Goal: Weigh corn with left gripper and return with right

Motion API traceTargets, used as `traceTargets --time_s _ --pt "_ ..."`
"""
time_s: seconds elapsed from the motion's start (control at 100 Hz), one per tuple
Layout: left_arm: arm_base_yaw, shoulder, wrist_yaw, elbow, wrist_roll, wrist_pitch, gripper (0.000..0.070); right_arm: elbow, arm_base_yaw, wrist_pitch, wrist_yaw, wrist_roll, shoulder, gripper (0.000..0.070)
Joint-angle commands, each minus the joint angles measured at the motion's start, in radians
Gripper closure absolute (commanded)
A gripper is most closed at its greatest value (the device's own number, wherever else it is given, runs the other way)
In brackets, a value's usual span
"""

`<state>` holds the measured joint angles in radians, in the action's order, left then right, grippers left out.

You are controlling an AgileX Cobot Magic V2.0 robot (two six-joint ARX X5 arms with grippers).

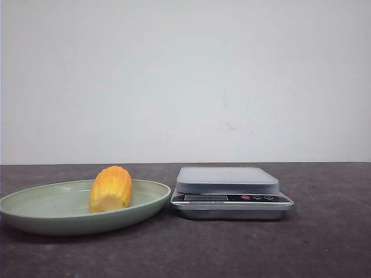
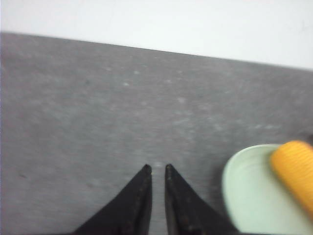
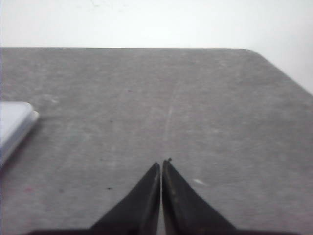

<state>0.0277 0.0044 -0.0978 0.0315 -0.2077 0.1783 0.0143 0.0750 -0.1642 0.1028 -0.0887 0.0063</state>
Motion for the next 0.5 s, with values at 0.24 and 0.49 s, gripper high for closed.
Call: traceTargets --time_s 0.24,0.49 --pt "0.000 -0.001 -0.154 0.009 -0.271 0.009 0.0686 0.001 0.001 0.185 0.338 -0.433 -0.003 0.0700" --pt "-0.004 0.007 -0.424 0.179 -0.353 0.072 0.0686 0.213 0.002 0.090 0.478 -0.446 0.008 0.0700"
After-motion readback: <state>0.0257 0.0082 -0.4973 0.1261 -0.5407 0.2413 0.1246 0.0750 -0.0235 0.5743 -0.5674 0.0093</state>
